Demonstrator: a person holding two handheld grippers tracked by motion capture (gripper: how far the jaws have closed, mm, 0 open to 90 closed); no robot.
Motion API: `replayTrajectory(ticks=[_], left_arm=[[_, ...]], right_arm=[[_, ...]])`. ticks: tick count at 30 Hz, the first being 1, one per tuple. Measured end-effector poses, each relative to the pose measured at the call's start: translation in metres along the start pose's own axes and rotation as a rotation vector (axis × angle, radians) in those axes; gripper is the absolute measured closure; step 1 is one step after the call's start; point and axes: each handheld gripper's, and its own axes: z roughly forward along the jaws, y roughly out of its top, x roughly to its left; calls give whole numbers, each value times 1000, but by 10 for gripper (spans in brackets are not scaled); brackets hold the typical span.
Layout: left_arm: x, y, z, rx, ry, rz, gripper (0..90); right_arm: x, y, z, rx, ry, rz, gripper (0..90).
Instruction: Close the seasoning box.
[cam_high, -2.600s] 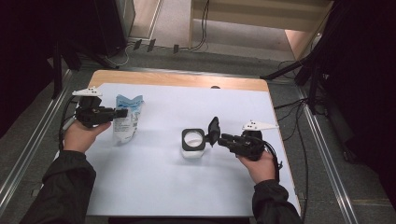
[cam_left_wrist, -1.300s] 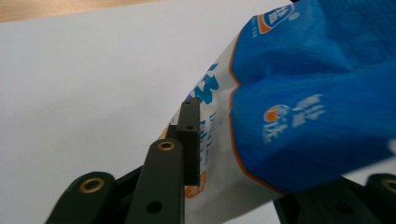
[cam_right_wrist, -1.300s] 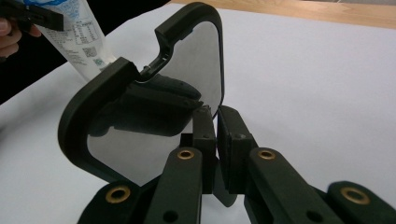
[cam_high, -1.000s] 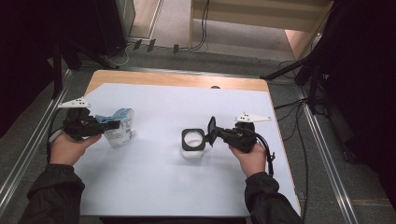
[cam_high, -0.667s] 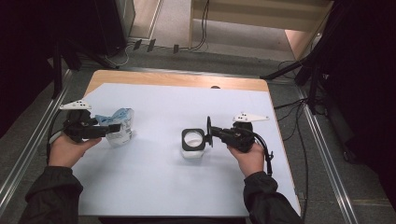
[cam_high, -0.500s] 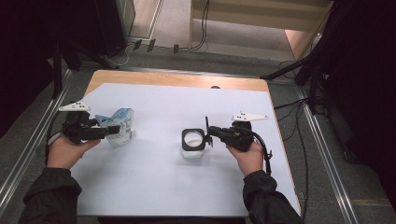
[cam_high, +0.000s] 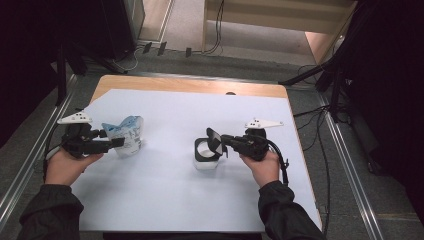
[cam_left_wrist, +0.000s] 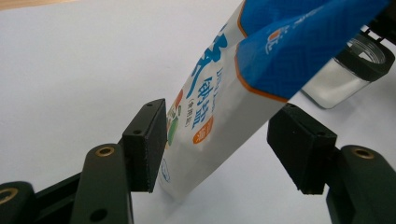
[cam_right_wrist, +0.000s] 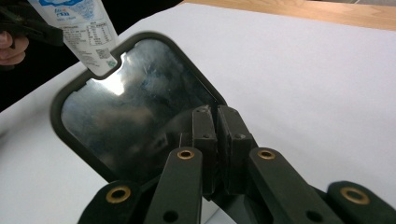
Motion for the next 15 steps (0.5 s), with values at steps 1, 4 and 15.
replayTrajectory(ticks=[1,4,15], left_arm=[[0,-1,0,0,-1,-1,388],[1,-3,-2,4,6,-2,384],[1,-13,-9,5,21,3,377]], right_arm=[[1,0,1,5,0,-3,878],[2,0,4,14,4,-11,878],[-8,2,0,11,-39,-27,705]])
